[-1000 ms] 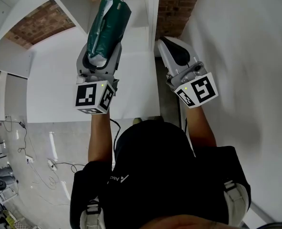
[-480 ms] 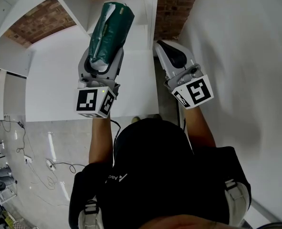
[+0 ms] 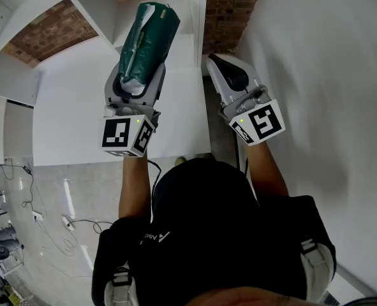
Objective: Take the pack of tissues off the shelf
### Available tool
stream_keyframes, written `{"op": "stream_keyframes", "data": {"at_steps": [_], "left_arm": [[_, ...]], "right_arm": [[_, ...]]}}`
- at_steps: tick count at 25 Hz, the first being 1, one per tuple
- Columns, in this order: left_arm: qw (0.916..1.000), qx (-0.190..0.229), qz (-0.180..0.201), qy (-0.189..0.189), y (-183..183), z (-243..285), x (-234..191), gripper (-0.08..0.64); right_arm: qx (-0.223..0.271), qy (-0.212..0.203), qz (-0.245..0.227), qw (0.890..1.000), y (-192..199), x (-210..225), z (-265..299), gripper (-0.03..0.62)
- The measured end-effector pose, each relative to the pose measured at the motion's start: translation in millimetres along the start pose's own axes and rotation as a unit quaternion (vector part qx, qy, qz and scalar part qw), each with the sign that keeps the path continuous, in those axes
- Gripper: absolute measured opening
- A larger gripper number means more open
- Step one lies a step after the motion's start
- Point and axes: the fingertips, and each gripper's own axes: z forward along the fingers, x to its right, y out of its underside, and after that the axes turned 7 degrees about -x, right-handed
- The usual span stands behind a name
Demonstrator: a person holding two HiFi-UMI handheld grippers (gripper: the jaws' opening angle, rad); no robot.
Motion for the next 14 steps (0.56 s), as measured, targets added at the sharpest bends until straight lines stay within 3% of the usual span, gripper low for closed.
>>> {"op": "stream_keyframes", "data": {"at_steps": [14], "left_arm": [[1.0000, 0.000, 0.002, -0.001, 1.7, 6.0, 0.3, 0.302]], "right_arm": [[0.005, 0.002, 0.002, 1.000, 2.5, 4.2, -0.7, 0.000]]}}
